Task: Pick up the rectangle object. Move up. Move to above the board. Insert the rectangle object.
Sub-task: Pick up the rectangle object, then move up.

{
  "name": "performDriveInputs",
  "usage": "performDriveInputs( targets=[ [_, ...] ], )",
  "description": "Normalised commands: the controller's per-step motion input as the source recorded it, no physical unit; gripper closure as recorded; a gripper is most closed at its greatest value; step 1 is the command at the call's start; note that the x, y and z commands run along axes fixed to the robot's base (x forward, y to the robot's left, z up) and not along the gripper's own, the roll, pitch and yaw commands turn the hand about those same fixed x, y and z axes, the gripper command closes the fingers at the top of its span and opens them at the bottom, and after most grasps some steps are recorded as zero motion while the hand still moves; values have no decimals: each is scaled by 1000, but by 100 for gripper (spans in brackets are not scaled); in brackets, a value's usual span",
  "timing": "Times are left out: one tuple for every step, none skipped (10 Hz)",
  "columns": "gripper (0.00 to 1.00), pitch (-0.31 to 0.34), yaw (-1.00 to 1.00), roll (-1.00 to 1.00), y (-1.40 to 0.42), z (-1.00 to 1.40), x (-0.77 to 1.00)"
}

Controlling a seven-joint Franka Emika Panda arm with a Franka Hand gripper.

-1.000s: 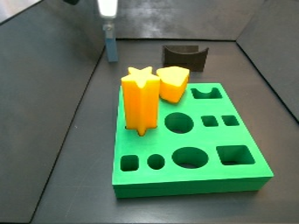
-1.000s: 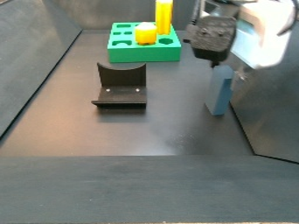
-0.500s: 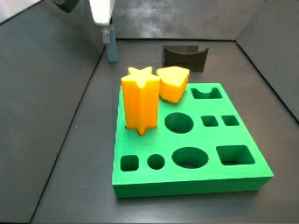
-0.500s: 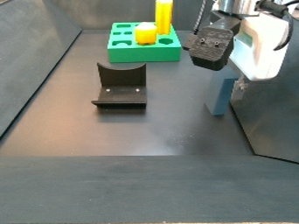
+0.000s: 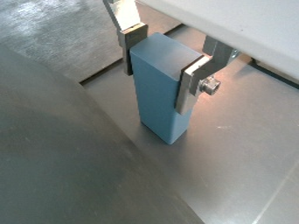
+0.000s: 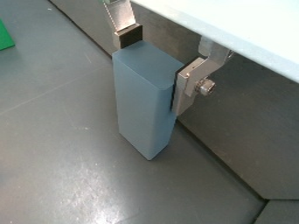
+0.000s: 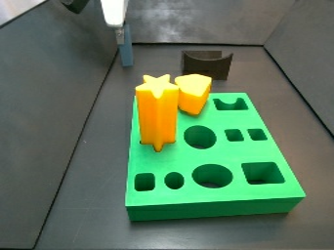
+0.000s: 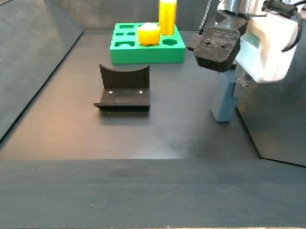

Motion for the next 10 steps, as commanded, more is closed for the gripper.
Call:
performDriveInputs(
  targets=[
    [100, 0, 0, 0, 0, 0, 0],
    [100, 0, 0, 0, 0, 0, 0],
    [100, 0, 0, 0, 0, 0, 0],
    [100, 0, 0, 0, 0, 0, 0],
    [100, 0, 0, 0, 0, 0, 0],
    [100, 0, 0, 0, 0, 0, 0],
    [100, 0, 0, 0, 0, 0, 0],
    [100, 0, 0, 0, 0, 833, 0],
    [100, -6, 36, -2, 41, 848, -16],
    [100, 18, 27, 5, 30, 743, -56]
  ],
)
